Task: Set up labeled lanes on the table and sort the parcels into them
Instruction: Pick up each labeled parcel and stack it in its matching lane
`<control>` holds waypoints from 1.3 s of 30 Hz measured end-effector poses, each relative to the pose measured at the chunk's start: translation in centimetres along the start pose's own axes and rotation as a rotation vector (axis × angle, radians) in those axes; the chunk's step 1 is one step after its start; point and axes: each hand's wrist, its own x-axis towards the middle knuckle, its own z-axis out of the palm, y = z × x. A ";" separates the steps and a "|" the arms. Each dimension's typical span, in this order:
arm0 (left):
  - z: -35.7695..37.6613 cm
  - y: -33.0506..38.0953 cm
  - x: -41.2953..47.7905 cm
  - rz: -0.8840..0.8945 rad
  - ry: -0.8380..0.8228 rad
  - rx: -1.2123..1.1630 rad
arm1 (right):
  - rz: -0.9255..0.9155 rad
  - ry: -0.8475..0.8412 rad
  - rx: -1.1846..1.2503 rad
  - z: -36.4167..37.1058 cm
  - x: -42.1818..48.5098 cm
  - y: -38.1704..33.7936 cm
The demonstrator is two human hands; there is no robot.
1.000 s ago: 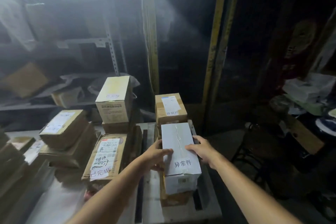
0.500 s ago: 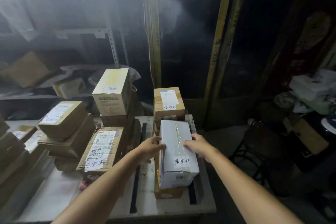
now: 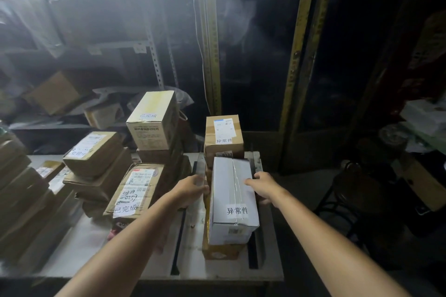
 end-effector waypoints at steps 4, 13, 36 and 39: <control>-0.1 0.5 -0.5 0.026 0.011 0.078 | -0.059 0.028 -0.104 -0.5 0.2 0.1; -5.1 -1.0 -2.8 0.013 0.041 0.461 | -0.332 0.034 -0.902 -0.2 -1.4 -6.8; -33.4 -49.0 -37.8 -0.881 0.447 0.147 | -1.071 -0.706 -1.202 61.0 -23.9 -27.4; -35.1 -55.6 -40.2 -0.949 0.471 0.093 | -1.104 -0.748 -1.229 67.7 -25.7 -28.7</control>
